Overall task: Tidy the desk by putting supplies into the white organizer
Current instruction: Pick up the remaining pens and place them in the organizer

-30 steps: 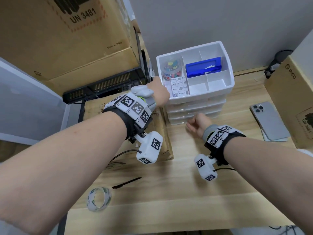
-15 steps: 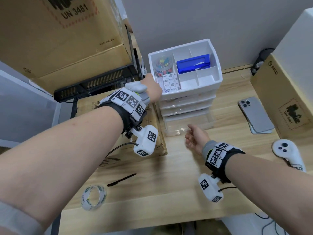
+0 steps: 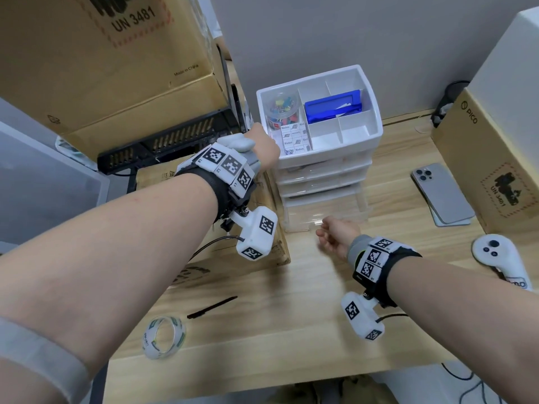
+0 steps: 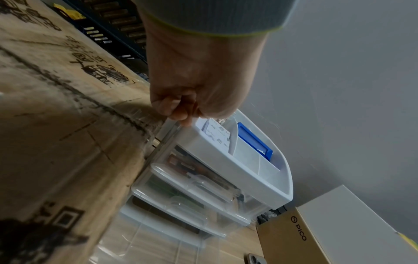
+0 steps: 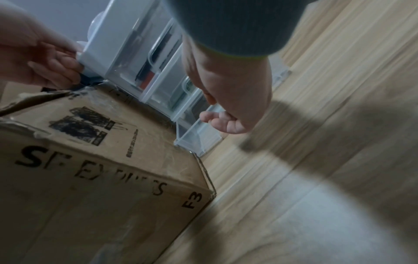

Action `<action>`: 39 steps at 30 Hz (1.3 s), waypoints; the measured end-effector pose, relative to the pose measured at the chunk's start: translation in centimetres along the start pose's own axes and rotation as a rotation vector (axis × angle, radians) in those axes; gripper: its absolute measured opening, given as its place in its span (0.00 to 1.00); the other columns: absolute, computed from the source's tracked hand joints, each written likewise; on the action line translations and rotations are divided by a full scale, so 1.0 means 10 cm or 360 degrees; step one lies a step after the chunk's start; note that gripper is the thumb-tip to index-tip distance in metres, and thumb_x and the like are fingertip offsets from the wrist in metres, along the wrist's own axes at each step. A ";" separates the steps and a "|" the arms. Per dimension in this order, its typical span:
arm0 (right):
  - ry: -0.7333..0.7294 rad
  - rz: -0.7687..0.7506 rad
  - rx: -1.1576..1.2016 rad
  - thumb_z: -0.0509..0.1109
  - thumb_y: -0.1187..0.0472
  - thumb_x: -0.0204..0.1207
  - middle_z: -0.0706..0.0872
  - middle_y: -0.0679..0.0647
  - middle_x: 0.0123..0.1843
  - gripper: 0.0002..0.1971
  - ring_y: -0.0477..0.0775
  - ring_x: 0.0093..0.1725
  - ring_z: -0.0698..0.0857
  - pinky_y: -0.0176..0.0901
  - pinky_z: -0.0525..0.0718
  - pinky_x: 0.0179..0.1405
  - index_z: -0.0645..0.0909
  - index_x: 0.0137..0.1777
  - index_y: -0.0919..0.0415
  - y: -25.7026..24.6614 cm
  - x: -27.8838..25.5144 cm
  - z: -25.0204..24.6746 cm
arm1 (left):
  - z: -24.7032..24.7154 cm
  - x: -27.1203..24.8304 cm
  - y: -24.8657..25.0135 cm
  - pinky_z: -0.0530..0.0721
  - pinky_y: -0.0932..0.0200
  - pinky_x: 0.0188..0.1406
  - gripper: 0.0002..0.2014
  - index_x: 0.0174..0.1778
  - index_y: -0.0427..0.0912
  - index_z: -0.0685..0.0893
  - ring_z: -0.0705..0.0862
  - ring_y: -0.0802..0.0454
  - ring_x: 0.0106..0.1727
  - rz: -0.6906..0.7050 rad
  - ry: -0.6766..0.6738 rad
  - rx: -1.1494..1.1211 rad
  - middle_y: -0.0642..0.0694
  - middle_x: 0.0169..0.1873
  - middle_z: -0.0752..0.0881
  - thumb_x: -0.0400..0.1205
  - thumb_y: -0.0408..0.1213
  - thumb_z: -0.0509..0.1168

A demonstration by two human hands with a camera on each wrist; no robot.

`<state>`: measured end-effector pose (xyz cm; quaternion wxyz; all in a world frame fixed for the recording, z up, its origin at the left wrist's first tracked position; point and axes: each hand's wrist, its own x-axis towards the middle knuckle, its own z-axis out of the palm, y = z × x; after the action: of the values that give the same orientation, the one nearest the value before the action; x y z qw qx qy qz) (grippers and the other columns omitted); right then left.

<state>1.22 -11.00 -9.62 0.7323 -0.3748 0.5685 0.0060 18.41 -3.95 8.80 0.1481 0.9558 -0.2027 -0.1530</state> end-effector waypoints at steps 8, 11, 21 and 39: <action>0.0070 0.0047 -0.0055 0.65 0.67 0.80 0.86 0.61 0.43 0.09 0.50 0.24 0.86 0.39 0.85 0.17 0.77 0.58 0.67 0.00 -0.06 -0.06 | -0.01 -0.02 0.02 0.79 0.50 0.58 0.20 0.72 0.33 0.74 0.83 0.36 0.65 -0.0005 -0.0004 0.0065 0.35 0.64 0.83 0.86 0.36 0.57; -0.0056 0.0070 -0.0135 0.66 0.64 0.83 0.85 0.59 0.43 0.05 0.54 0.34 0.90 0.53 0.91 0.30 0.76 0.54 0.64 0.06 -0.14 -0.14 | 0.00 -0.03 0.00 0.79 0.51 0.57 0.19 0.71 0.32 0.76 0.83 0.35 0.65 0.0011 0.0021 0.0019 0.34 0.64 0.83 0.86 0.36 0.57; -0.0768 -0.0437 -0.2363 0.64 0.63 0.77 0.93 0.61 0.43 0.09 0.65 0.39 0.91 0.51 0.89 0.42 0.83 0.44 0.67 0.28 -0.77 0.14 | -0.40 -0.47 -0.52 0.66 0.57 0.28 0.19 0.28 0.44 0.66 0.70 0.51 0.30 0.0146 0.0282 -0.0316 0.47 0.27 0.72 0.84 0.44 0.61; -0.1243 -0.1452 -0.3484 0.65 0.68 0.74 0.82 0.57 0.58 0.12 0.60 0.51 0.85 0.47 0.78 0.41 0.79 0.57 0.60 1.47 -1.23 1.79 | -0.62 -1.75 -3.66 0.75 0.56 0.35 0.11 0.32 0.43 0.76 0.77 0.45 0.30 -0.0884 0.0311 0.0011 0.43 0.31 0.83 0.79 0.42 0.61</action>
<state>5.30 14.63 -5.95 0.0910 -0.9230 -0.1722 0.3320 17.89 36.96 5.83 0.1161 0.9854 0.0814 -0.0943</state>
